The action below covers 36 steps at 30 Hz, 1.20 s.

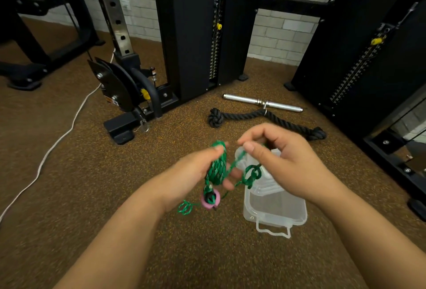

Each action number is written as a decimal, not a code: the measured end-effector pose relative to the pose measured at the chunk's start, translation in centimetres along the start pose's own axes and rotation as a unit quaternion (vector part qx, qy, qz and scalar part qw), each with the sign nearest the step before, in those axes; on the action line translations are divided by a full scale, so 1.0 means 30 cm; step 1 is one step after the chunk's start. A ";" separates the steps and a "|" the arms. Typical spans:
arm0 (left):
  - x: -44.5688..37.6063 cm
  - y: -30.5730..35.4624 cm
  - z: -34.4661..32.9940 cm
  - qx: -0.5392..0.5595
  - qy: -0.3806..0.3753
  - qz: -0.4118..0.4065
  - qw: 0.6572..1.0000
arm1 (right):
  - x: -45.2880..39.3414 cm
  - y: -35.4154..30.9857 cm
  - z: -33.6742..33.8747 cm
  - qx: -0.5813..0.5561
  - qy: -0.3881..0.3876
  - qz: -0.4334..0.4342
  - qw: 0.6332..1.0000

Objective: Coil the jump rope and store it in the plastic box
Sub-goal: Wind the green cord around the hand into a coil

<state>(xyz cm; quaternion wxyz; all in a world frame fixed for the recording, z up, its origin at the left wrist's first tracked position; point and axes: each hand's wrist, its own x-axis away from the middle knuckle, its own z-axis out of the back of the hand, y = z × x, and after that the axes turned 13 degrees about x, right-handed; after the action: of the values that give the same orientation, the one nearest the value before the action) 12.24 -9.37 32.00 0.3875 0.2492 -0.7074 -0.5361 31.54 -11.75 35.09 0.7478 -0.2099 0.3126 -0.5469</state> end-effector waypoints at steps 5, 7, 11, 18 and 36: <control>0.022 0.030 -0.045 -0.019 -0.115 0.046 0.992 | -0.022 0.009 0.007 -0.099 0.017 -0.036 0.994; 0.027 0.034 -0.055 0.009 -0.133 0.059 0.989 | -0.025 0.006 0.000 -0.159 0.008 -0.045 0.986; 0.021 0.021 -0.034 0.061 -0.138 0.060 0.987 | -0.032 0.031 -0.003 -0.229 -0.008 -0.070 0.971; 0.009 0.014 -0.012 0.135 -0.059 -0.003 0.989 | -0.022 0.095 -0.026 -0.185 -0.077 -0.120 0.972; -0.015 0.040 0.065 0.426 0.158 -0.116 0.883 | -0.002 0.161 -0.020 -0.289 -0.193 -0.243 0.905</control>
<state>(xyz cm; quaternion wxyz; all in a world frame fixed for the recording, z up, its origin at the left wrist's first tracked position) 11.00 -7.55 32.77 0.2862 0.5518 -0.7630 -0.1774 34.43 -10.17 31.50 0.5435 -0.5880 0.2460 -0.5462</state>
